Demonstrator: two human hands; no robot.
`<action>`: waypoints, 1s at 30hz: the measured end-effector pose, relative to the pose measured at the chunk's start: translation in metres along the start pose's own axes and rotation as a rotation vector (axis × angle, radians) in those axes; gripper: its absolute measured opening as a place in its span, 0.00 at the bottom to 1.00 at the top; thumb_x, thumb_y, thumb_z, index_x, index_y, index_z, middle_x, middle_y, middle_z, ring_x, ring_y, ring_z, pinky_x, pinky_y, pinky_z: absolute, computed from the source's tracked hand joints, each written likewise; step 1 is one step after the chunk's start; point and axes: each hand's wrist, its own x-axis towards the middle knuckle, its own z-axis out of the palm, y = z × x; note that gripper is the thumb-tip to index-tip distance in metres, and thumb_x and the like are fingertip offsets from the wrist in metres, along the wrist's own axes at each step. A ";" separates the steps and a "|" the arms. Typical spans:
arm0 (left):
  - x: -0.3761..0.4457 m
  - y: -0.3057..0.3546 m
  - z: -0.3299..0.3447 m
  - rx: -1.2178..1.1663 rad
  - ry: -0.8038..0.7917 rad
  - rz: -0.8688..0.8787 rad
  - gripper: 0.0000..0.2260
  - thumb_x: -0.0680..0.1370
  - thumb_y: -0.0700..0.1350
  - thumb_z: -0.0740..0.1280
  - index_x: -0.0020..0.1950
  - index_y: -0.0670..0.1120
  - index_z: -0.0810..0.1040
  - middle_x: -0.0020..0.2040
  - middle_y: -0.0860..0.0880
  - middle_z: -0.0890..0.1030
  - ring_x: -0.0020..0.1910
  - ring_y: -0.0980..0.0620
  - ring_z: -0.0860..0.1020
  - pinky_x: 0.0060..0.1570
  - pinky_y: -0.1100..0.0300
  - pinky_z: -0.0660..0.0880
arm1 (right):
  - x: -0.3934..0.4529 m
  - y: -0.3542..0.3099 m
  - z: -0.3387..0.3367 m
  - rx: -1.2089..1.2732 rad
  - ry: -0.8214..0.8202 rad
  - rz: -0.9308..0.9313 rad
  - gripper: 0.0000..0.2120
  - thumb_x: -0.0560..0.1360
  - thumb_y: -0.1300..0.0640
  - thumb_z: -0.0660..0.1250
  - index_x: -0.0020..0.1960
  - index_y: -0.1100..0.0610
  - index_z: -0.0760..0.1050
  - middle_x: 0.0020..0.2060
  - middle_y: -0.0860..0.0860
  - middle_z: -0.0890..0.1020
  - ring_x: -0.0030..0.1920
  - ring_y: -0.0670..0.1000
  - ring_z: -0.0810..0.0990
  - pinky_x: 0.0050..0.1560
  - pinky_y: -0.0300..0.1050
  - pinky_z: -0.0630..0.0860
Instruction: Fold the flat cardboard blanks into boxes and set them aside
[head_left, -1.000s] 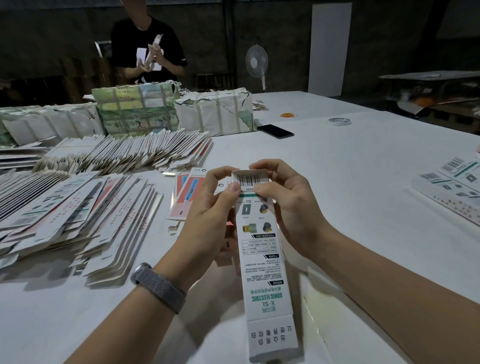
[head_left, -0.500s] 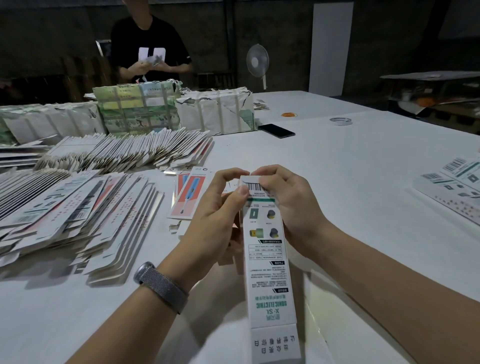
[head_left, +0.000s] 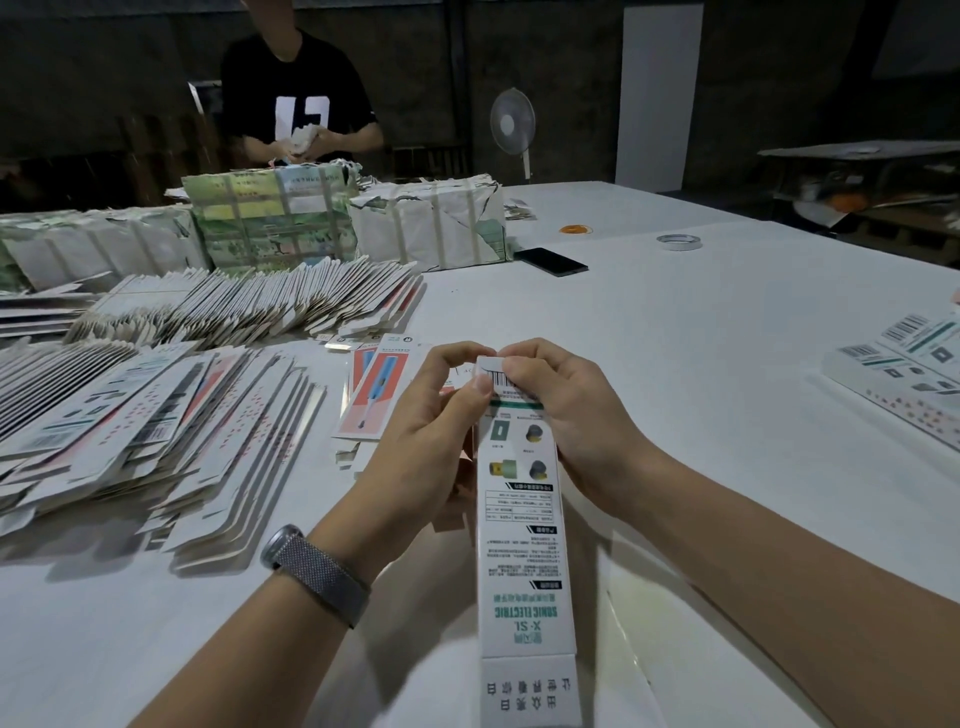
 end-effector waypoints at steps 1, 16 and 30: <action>0.000 0.000 0.000 0.001 -0.003 0.000 0.06 0.85 0.52 0.58 0.59 0.61 0.72 0.39 0.47 0.84 0.35 0.49 0.85 0.27 0.62 0.76 | 0.000 -0.001 -0.001 -0.016 0.005 -0.015 0.07 0.82 0.59 0.63 0.46 0.57 0.77 0.33 0.51 0.82 0.33 0.50 0.83 0.34 0.41 0.79; 0.002 -0.003 0.001 0.048 -0.037 -0.009 0.09 0.85 0.53 0.57 0.65 0.60 0.70 0.43 0.46 0.86 0.40 0.47 0.86 0.32 0.57 0.79 | -0.002 -0.005 -0.001 0.012 0.049 -0.008 0.10 0.80 0.60 0.66 0.40 0.59 0.73 0.29 0.52 0.80 0.29 0.52 0.81 0.31 0.40 0.77; 0.003 -0.008 -0.002 -0.040 -0.121 -0.047 0.21 0.77 0.59 0.63 0.70 0.69 0.68 0.49 0.44 0.87 0.42 0.49 0.85 0.31 0.60 0.78 | 0.000 -0.010 -0.006 -0.043 0.048 0.113 0.13 0.80 0.57 0.63 0.36 0.57 0.70 0.29 0.53 0.78 0.31 0.55 0.82 0.32 0.44 0.75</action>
